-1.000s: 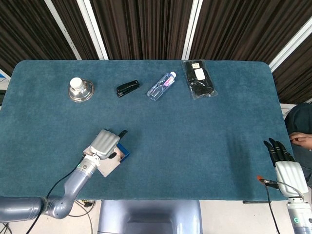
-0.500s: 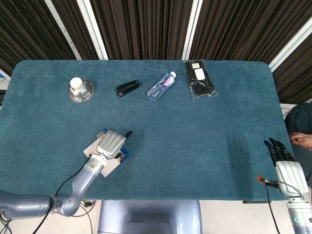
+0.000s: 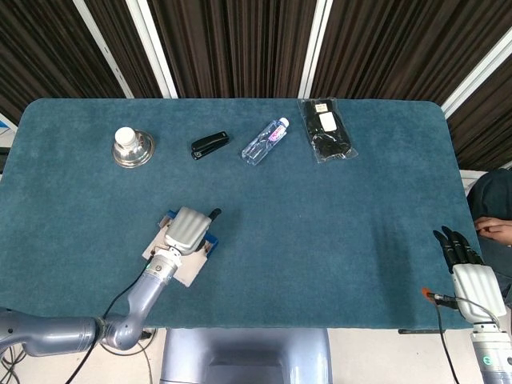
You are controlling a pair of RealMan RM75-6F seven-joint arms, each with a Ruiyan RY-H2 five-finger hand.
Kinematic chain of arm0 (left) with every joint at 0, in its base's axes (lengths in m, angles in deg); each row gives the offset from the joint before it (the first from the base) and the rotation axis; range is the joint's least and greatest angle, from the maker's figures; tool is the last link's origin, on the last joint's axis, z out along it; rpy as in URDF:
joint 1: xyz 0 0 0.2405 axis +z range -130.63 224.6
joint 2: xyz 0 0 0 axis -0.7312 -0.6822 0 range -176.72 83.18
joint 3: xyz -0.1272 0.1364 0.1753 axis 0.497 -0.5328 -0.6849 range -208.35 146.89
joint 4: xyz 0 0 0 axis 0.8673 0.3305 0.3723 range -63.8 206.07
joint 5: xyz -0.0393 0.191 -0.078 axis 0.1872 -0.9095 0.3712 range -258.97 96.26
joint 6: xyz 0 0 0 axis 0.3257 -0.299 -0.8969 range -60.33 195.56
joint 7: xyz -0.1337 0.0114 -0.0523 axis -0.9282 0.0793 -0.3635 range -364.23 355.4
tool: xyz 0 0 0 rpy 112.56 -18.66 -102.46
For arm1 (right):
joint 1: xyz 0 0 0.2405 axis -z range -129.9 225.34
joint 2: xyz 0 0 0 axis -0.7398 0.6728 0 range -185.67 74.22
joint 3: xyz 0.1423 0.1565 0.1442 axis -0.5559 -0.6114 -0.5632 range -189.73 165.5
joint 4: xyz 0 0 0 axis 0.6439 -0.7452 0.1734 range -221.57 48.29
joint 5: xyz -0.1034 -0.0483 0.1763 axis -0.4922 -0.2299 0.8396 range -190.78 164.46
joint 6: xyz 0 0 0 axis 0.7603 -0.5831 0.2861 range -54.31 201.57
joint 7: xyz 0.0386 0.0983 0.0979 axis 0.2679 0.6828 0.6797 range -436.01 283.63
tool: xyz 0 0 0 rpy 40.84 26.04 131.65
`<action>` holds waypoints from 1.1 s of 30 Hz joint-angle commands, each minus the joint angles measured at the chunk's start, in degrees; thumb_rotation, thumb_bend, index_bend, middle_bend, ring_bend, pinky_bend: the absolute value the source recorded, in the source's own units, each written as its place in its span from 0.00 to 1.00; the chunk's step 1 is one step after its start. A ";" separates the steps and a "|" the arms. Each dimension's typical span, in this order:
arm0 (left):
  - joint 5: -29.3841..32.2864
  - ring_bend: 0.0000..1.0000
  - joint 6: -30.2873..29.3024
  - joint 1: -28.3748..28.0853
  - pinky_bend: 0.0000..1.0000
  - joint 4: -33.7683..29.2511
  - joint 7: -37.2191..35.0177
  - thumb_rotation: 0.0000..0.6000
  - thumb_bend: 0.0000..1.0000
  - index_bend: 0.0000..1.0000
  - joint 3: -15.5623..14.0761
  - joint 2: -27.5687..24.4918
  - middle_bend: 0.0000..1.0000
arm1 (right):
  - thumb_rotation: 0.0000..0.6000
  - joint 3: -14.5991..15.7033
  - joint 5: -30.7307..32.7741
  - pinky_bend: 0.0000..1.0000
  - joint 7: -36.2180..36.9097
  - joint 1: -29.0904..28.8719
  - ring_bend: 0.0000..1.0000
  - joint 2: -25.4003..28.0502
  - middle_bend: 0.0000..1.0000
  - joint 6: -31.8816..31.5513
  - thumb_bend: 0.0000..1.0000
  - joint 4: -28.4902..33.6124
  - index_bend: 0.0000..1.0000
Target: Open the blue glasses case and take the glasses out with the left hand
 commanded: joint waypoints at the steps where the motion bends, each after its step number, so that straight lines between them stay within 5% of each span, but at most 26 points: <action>1: 0.50 0.79 0.09 -0.40 0.85 1.52 0.48 1.00 0.26 0.22 0.50 0.95 0.88 | 1.00 0.03 -0.01 0.23 0.07 0.01 0.00 0.01 0.00 0.03 0.11 0.00 0.00; 19: 4.13 0.79 0.84 -1.23 0.85 6.69 1.58 1.00 0.26 0.26 2.95 2.51 0.88 | 1.00 -0.02 0.34 0.23 0.45 -0.01 0.00 0.17 0.00 0.29 0.11 0.23 0.00; 33: 12.06 0.78 7.34 -1.43 0.85 -0.90 1.27 1.00 0.35 0.24 3.21 -7.21 0.86 | 1.00 0.01 0.31 0.23 0.18 -0.02 0.00 0.22 0.00 0.31 0.12 0.40 0.00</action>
